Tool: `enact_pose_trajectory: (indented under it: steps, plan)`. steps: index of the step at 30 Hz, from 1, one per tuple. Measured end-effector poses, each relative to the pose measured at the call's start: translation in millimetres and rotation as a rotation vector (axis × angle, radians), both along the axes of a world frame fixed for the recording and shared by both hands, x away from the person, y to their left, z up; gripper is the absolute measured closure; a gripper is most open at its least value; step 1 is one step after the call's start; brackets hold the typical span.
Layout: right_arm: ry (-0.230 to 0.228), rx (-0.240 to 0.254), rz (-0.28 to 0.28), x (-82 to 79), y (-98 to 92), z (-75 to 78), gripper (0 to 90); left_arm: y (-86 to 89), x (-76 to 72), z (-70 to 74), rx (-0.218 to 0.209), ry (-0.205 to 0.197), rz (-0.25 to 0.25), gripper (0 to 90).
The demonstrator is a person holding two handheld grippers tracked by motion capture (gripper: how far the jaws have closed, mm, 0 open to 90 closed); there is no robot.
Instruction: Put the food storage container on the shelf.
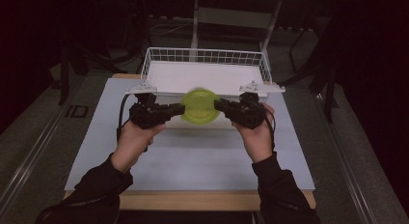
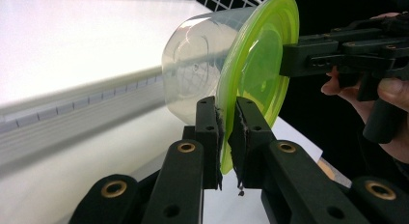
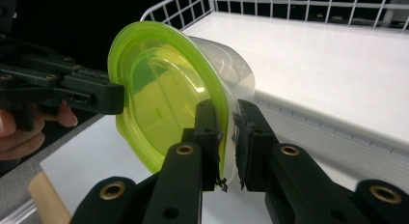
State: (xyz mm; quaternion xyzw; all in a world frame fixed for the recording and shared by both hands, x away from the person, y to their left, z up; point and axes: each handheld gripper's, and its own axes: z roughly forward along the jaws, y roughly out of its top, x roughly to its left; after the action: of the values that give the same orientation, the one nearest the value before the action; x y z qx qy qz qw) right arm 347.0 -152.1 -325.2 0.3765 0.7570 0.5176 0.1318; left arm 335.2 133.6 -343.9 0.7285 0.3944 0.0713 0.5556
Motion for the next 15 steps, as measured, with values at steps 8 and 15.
enact_pose_trajectory:
  steps: [8,15]
  plan:
    - [0.017,-0.007,-0.024,19.8,3.3,18.7,80.4,0.3,20.6,12.7,0.000,-0.024,0.020,82.2]
    - [0.041,-0.007,-0.032,36.8,7.3,29.3,80.4,3.6,37.3,20.9,-0.017,-0.014,0.028,82.2]
